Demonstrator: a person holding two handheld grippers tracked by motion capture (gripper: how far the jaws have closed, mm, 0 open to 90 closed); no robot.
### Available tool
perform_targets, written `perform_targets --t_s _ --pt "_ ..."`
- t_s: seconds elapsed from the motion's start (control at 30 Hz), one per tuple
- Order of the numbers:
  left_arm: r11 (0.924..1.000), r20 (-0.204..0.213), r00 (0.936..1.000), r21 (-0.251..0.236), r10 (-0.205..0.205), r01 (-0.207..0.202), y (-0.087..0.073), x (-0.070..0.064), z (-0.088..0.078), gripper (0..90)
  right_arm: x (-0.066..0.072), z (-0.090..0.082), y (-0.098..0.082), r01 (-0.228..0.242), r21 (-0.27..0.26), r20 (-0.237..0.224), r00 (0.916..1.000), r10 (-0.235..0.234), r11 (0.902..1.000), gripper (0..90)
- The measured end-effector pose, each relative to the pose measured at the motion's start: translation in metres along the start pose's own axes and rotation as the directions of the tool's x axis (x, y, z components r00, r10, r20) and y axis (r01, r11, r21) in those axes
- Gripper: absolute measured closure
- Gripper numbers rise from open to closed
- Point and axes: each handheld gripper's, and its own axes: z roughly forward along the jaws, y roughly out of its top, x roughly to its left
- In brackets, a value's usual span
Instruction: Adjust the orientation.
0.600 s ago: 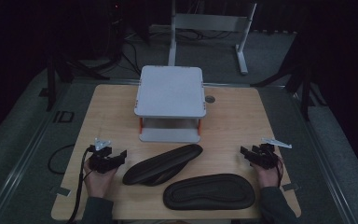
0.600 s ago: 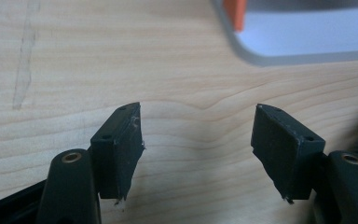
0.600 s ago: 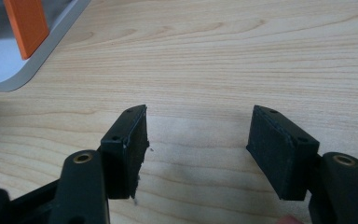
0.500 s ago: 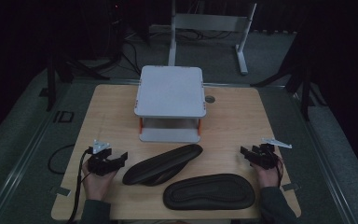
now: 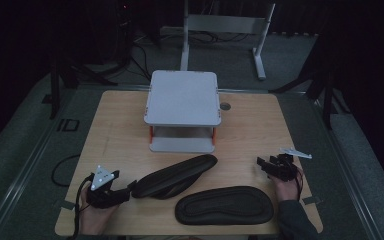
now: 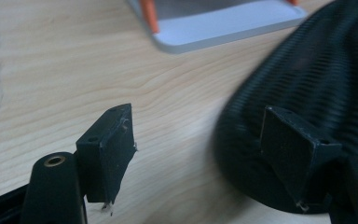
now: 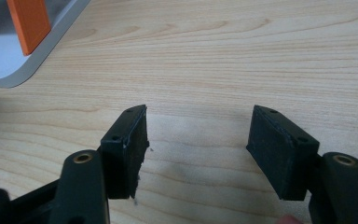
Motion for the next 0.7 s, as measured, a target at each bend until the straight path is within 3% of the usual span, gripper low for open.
perform_targets --t_s 0.1,0.17,0.27,0.33,0.37,0.4,0.43,0.63,0.7 --pt "0.9976 0.046 0.9971 -0.036 0.061 -0.059 0.003 -0.011 -0.008 26.6 0.0 0.0 0.0 0.0 0.001 0.0 1.0 0.0 1.0 37.3" --pt "0.9964 0.06 0.9952 -0.04 0.077 -0.074 0.004 -0.014 -0.009 26.5 0.0 0.0 0.0 0.0 0.003 0.0 1.0 0.0 1.0 37.3" --pt "0.9874 0.116 0.9811 -0.053 0.154 -0.149 0.008 -0.027 -0.008 26.5 0.0 0.001 0.0 0.002 0.003 0.0 1.0 -0.002 1.0 37.3" --pt "0.9874 0.116 0.9811 -0.053 0.154 -0.149 0.008 -0.027 -0.008 26.5 0.0 0.001 0.0 0.001 0.003 0.0 1.0 -0.001 1.0 37.3" --pt "0.9779 0.15 0.9667 -0.057 0.208 -0.201 0.009 -0.038 -0.008 26.5 0.0 0.001 0.0 0.0 0.003 0.0 1.0 0.0 1.0 37.3" --pt "0.9779 0.15 0.9667 -0.057 0.208 -0.201 0.009 -0.038 -0.008 26.4 0.0 0.001 0.0 0.0 0.003 0.0 1.0 0.0 1.0 37.3" --pt "0.972 0.164 0.9581 -0.046 0.235 -0.23 0.009 -0.044 -0.005 26.4 0.0 0.001 0.0 0.0 0.003 0.001 1.0 0.0 1.0 37.2" --pt "0.9603 0.168 0.9471 0.008 0.274 -0.279 0.006 -0.052 0.006 25.6 0.0 0.001 0.0 0.001 0.003 0.0 1.0 -0.001 1.0 37.2" --pt "0.96 0.15 0.9508 0.029 0.271 -0.278 0.006 -0.052 0.011 27.5 0.0 0.001 0.0 0.001 0.003 0.001 1.0 -0.001 1.0 37.2"
